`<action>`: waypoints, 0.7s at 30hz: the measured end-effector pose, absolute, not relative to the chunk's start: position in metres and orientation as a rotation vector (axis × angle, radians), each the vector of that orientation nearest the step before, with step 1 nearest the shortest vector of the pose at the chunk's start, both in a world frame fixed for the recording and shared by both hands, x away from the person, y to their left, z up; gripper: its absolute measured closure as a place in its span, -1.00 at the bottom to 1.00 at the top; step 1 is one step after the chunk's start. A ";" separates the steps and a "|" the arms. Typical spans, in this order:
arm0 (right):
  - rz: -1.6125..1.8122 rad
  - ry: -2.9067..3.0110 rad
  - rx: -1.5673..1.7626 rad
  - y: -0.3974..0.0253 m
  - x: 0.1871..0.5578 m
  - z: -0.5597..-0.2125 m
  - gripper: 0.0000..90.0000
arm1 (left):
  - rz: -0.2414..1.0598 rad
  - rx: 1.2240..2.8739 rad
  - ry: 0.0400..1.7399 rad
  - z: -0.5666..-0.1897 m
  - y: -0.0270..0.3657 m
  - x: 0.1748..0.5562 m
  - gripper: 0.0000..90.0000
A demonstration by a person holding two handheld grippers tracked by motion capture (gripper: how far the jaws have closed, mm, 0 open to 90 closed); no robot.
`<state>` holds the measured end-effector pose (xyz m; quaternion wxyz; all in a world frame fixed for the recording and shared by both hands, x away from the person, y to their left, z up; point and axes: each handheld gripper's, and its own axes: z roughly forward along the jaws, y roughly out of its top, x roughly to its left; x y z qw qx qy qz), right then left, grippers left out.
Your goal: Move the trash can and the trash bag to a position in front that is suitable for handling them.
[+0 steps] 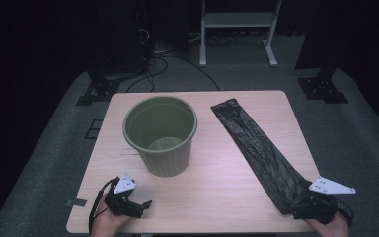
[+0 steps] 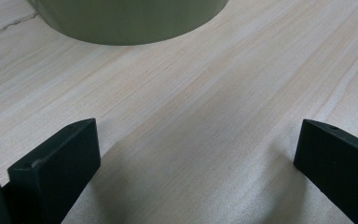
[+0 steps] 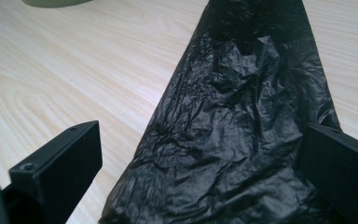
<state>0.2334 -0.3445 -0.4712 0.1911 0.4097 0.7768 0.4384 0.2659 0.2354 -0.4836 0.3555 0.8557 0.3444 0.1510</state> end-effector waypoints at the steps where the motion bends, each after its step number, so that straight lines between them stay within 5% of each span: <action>1: 1.231 2.182 1.151 -0.345 0.233 -0.471 -1.00 | 0.391 2.211 0.889 -0.484 0.236 0.266 -1.00; 21: 1.217 2.158 1.181 -0.347 0.251 -0.469 -1.00 | 0.345 2.150 0.876 -0.469 0.239 0.267 -1.00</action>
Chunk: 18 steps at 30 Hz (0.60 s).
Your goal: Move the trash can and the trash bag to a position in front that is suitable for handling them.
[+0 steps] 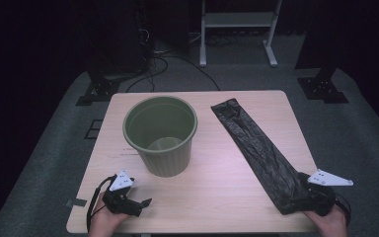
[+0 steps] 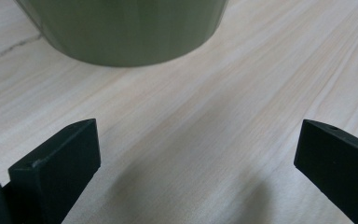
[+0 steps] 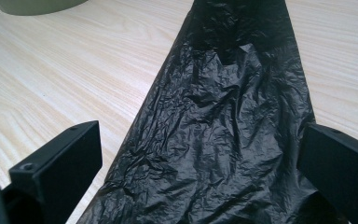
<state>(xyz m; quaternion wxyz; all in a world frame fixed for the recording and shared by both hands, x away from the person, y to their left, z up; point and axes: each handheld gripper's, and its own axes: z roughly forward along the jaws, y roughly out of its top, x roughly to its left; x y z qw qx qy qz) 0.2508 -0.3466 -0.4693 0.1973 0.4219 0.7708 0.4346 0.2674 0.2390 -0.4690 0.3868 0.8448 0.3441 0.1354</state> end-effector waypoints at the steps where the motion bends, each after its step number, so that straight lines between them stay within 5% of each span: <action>1: 1.213 2.159 1.182 -0.347 0.251 -0.469 -1.00 | 0.336 2.142 0.879 -0.467 0.239 0.268 -1.00; 18: 1.208 2.161 1.181 -0.346 0.251 -0.470 -1.00 | 0.314 2.039 0.848 -0.426 0.247 0.271 -1.00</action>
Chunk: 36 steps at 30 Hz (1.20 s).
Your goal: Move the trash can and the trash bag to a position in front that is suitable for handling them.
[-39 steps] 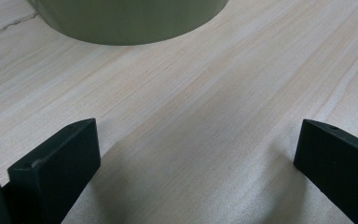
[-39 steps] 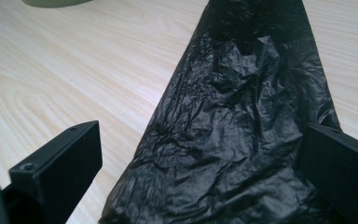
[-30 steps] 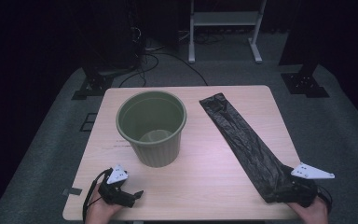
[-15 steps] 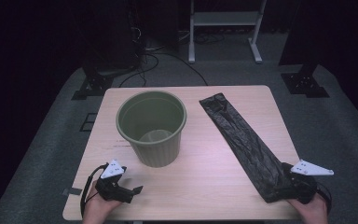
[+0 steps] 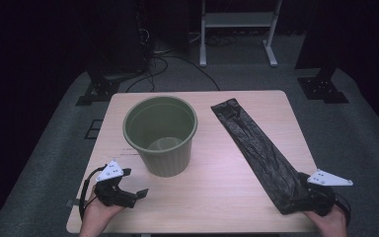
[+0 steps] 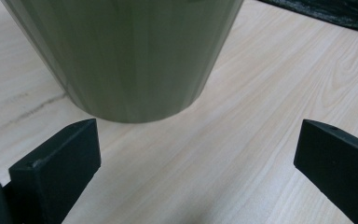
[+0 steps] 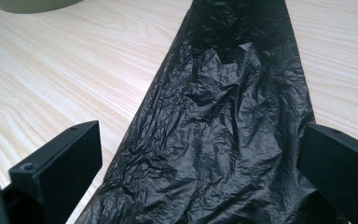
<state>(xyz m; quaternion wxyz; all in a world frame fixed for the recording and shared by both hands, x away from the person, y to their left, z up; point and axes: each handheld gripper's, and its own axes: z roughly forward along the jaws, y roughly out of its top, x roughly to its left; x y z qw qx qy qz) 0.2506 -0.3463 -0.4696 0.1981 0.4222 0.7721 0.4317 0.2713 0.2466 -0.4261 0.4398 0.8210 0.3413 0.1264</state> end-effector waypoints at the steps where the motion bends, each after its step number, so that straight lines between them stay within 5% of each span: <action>1: 1.208 2.161 1.181 -0.346 0.251 -0.470 -1.00 | 0.315 2.038 0.845 -0.424 0.247 0.272 -1.00; 36: 1.188 2.186 1.178 -0.344 0.251 -0.471 -1.00 | 0.293 1.980 0.830 -0.343 0.256 0.300 -1.00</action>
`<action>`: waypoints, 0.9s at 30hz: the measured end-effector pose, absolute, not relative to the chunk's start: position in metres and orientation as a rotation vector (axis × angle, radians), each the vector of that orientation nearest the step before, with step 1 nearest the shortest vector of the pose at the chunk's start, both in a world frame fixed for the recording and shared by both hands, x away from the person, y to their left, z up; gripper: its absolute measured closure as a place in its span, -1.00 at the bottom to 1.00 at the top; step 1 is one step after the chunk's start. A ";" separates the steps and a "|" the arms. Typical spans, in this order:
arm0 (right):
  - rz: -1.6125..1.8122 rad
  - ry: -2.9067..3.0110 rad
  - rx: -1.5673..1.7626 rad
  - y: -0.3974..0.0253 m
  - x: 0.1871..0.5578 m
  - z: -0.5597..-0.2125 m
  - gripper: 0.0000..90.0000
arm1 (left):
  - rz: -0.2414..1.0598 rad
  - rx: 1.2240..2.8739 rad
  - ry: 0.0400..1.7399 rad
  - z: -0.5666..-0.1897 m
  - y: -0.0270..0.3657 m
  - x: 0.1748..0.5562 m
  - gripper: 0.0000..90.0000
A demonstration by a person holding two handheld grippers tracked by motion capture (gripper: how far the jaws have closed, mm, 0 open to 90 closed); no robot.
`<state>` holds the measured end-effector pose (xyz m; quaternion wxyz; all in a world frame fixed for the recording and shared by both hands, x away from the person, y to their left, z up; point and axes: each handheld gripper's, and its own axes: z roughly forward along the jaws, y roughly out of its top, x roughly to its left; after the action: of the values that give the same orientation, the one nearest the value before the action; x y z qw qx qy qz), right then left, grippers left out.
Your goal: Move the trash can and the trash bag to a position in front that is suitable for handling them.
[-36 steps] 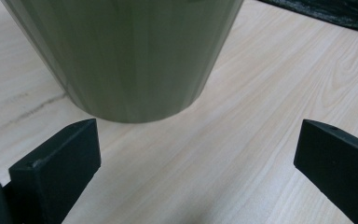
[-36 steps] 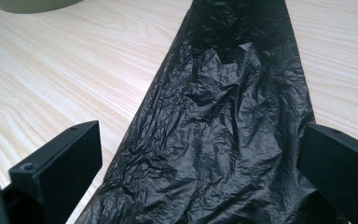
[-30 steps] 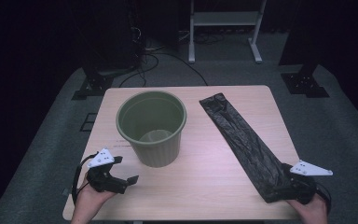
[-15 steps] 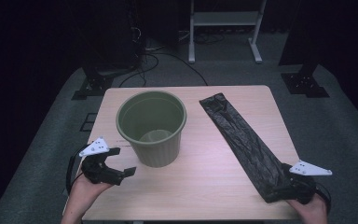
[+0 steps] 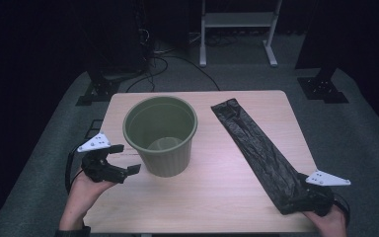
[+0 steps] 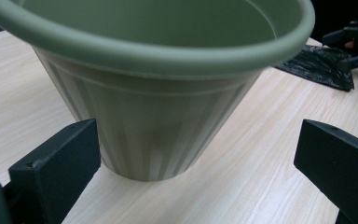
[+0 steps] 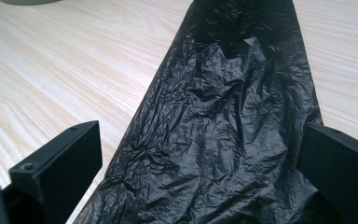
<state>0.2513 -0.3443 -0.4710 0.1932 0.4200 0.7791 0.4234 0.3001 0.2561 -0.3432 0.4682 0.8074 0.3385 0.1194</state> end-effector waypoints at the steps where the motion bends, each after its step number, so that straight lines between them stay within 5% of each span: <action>1: 1.188 2.185 1.178 -0.344 0.251 -0.471 -1.00 | 0.292 1.980 0.828 -0.341 0.256 0.301 -1.00; 27: 1.178 2.189 1.186 -0.345 0.251 -0.472 -1.00 | 0.318 1.940 0.849 -0.302 0.266 0.353 -1.00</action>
<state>0.2515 -0.3446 -0.4717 0.1923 0.4226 0.7799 0.4198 0.3532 0.2658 -0.3023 0.4796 0.7950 0.3478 0.1304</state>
